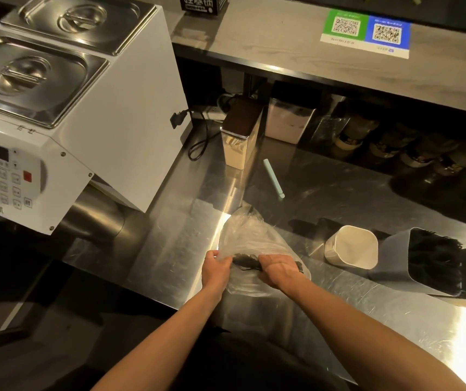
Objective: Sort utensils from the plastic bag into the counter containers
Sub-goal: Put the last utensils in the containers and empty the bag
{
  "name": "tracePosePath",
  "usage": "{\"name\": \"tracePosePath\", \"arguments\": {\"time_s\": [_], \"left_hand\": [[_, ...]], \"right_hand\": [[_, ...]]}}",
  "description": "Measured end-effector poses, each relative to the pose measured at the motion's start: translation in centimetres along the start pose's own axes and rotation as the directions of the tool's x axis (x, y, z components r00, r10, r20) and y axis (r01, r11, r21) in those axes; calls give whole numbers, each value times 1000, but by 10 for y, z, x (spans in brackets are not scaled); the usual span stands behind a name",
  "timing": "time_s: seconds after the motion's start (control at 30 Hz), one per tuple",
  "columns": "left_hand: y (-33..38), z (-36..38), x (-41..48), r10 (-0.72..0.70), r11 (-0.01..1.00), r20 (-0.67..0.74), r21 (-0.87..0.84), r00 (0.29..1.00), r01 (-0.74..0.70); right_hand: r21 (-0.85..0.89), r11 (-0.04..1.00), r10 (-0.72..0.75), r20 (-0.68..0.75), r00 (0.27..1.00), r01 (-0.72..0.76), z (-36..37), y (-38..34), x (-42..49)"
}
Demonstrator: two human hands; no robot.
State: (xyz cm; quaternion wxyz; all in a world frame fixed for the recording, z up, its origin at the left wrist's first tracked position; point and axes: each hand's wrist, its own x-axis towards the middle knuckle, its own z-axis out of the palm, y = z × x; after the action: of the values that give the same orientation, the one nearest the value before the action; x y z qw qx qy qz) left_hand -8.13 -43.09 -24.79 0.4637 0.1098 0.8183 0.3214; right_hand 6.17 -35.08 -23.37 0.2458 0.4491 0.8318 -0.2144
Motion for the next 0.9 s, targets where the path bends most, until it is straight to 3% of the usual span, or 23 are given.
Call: {"name": "tracePosePath", "arguments": {"time_s": [0.23,0.4,0.63,0.77,0.9], "left_hand": [[6,-3,-2,43,999,-48,-9,998,-43],[7,1,-6,83,997,-25,3,996,-83],[5,3,-10,122,992,-29,26,992,-121],[5,2,-12,149,988,-19,47,989,-148],[10,1,-14,200,968,4,154,980,-198]], "right_hand": [[56,998,-10,4,1000,10,-19,2,1],[200,979,-52,24,998,46,-22,9,-6],[225,971,-99,91,991,76,-39,11,-10],[334,943,-37,130,991,-8,-50,12,-13],[492,842,82,290,954,-222,-61,13,-11]]}}
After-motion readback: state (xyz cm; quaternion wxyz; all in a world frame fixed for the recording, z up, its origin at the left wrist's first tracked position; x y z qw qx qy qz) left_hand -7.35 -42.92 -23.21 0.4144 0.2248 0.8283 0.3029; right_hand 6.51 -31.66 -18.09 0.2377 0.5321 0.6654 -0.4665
